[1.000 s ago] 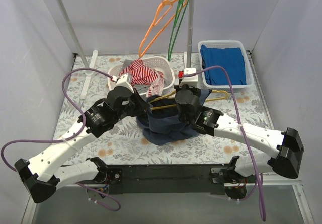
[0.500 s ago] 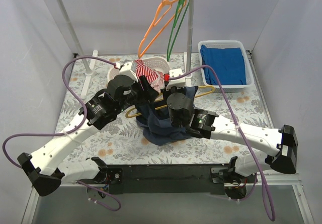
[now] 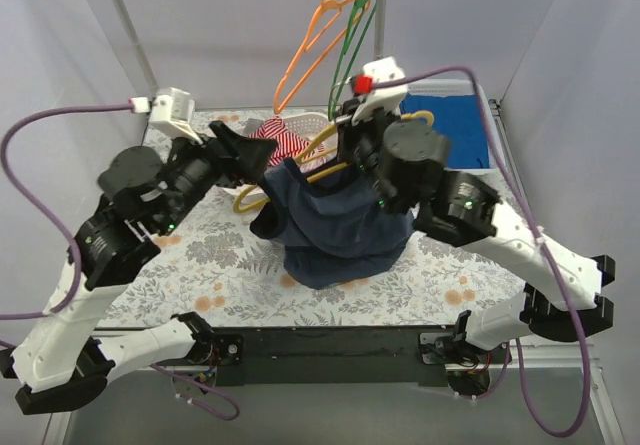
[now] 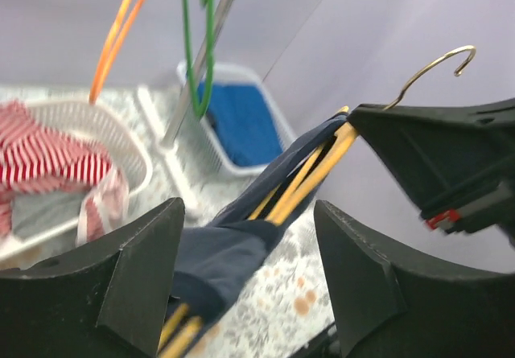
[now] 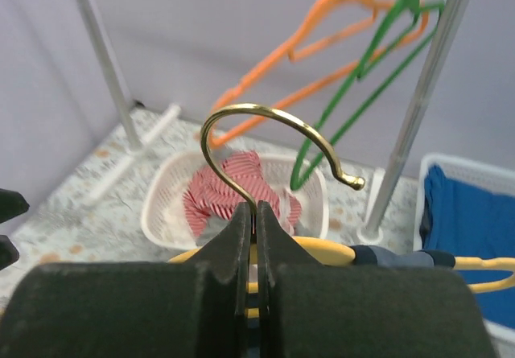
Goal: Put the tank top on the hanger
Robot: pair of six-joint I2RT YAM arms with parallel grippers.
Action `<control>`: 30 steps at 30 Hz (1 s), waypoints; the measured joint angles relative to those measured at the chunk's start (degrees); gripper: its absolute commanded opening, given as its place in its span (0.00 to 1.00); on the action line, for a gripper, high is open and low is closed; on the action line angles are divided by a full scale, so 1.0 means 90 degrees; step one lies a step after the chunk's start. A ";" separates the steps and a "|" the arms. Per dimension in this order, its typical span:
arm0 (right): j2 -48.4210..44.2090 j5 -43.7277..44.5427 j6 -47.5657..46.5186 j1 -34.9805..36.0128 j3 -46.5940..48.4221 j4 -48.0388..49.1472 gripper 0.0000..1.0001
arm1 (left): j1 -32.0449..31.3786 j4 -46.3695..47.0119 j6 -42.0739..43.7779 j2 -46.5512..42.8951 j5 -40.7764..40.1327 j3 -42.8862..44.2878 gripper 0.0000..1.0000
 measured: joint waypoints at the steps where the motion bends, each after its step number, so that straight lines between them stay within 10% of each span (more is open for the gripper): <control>1: 0.0090 -0.0141 -0.0053 0.0000 0.0585 -0.0211 0.01 | 0.0000 0.0070 0.0104 -0.0053 0.0000 0.0187 0.66; 9: 0.0002 -0.0986 -0.0279 0.0000 0.3189 -0.1341 0.01 | 0.0000 0.0583 0.0772 -0.0177 0.0024 0.1127 0.69; 18: -0.1685 -0.1061 0.0136 0.0000 0.0631 -0.1178 0.01 | 0.0000 0.0408 0.1309 0.0306 0.0593 0.1440 0.66; 30: -0.1239 -0.1717 0.0794 -0.0512 -0.1566 -0.1525 0.01 | 0.0000 -0.0801 0.1984 0.0583 0.2584 0.0010 0.56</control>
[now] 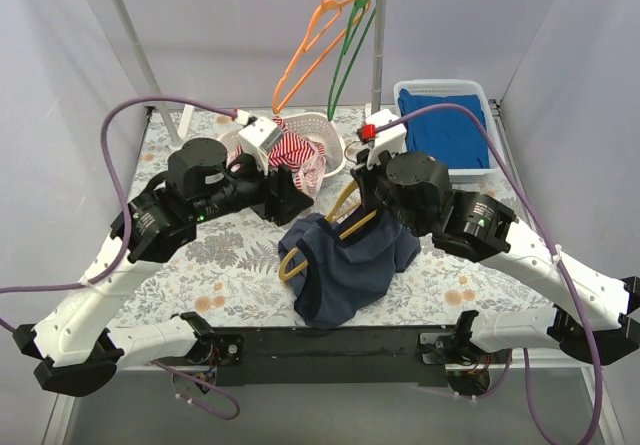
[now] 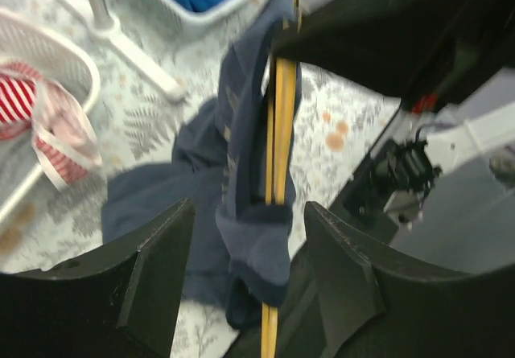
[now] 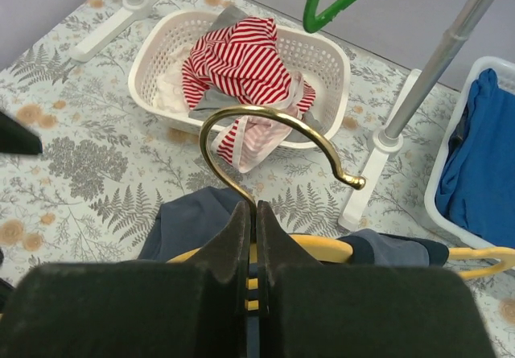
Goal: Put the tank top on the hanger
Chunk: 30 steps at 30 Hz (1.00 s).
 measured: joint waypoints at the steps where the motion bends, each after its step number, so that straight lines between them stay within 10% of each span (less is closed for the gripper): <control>1: -0.0012 -0.0124 0.0039 -0.0119 -0.0012 0.0002 0.01 | 0.0000 -0.0119 0.0041 0.0000 0.0131 -0.0143 0.56; 13: -0.0090 -0.1124 0.0282 -0.0835 -0.0134 0.0204 0.01 | 0.0000 -0.0194 0.0085 -0.0129 0.0996 -0.1348 0.54; 30: 0.0301 -0.1185 0.0345 -0.0911 -0.0131 0.0209 0.01 | -0.0350 -0.0080 -0.0138 -0.0097 0.0602 -0.1953 0.20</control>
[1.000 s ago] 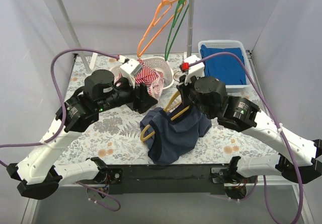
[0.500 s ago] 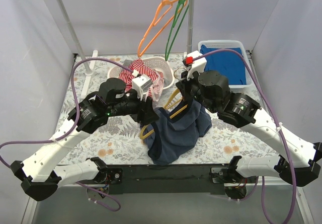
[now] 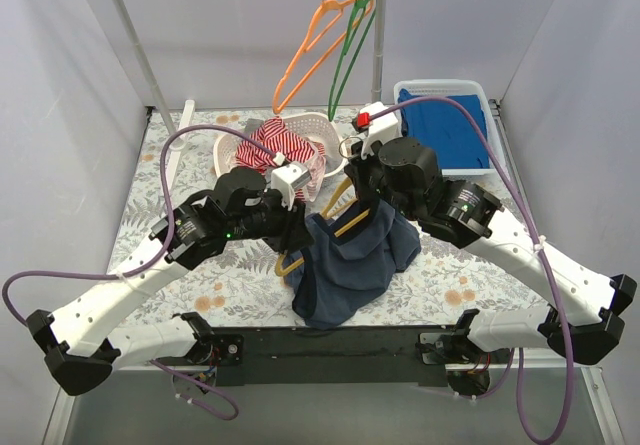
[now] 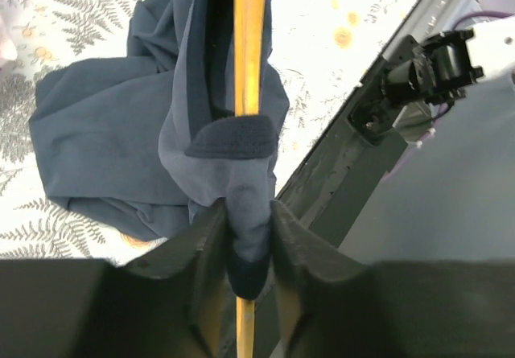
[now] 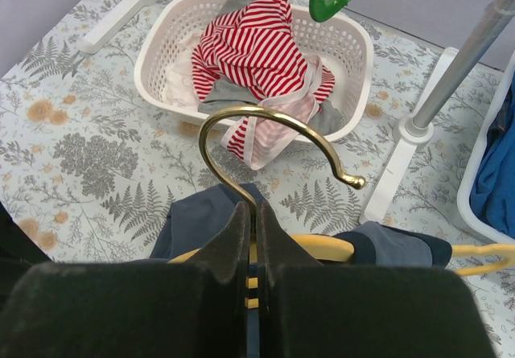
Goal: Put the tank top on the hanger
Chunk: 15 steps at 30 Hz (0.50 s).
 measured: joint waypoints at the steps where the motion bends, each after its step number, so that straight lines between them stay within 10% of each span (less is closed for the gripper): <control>1: 0.0027 -0.0002 0.0000 0.0000 0.0000 -0.0002 0.01 | -0.0036 -0.0005 -0.0032 0.0000 -0.0083 -0.0034 0.14; 8: 0.0083 -0.0032 -0.0002 0.0000 0.0000 -0.0010 0.01 | -0.0214 0.0294 -0.0233 -0.0095 -0.0772 -0.0386 0.00; 15: -0.0080 -0.0364 -0.0002 0.0000 -0.0267 0.0279 0.52 | -0.0272 0.0537 -0.0408 -0.0491 -0.1328 -0.0792 0.00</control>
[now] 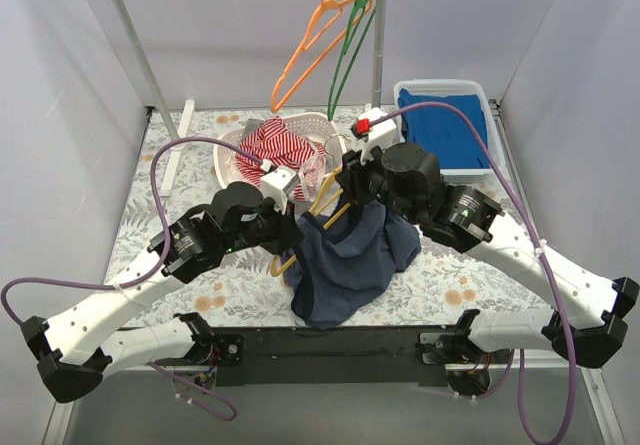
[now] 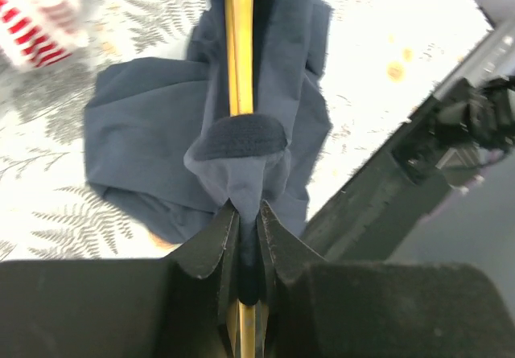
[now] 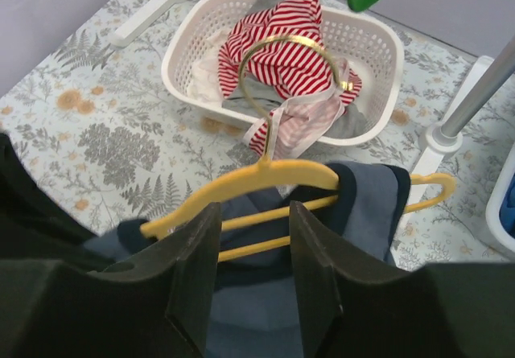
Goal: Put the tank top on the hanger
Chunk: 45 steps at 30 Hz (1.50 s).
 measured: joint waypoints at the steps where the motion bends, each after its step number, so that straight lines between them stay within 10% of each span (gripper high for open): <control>1: -0.0112 -0.0075 -0.0007 0.0000 -0.0143 0.0087 0.57 | 0.0005 -0.0002 -0.0022 -0.0024 -0.0107 -0.0036 0.00; 19: -0.1967 -0.0831 0.0182 -0.0869 -0.3313 0.0967 0.60 | 0.0039 0.0294 -0.0257 -0.1015 -0.0425 -0.0661 0.00; 34: -0.1999 -0.1372 0.0342 -0.1443 -0.2885 0.1277 0.70 | 0.0039 -0.0087 -0.0425 -0.2130 -0.1025 -0.0381 0.00; 45: -0.1460 -0.1540 0.0510 -0.1532 -0.2650 0.1404 0.70 | 0.0039 -0.1508 -0.0571 -0.2110 -0.2300 0.1688 0.00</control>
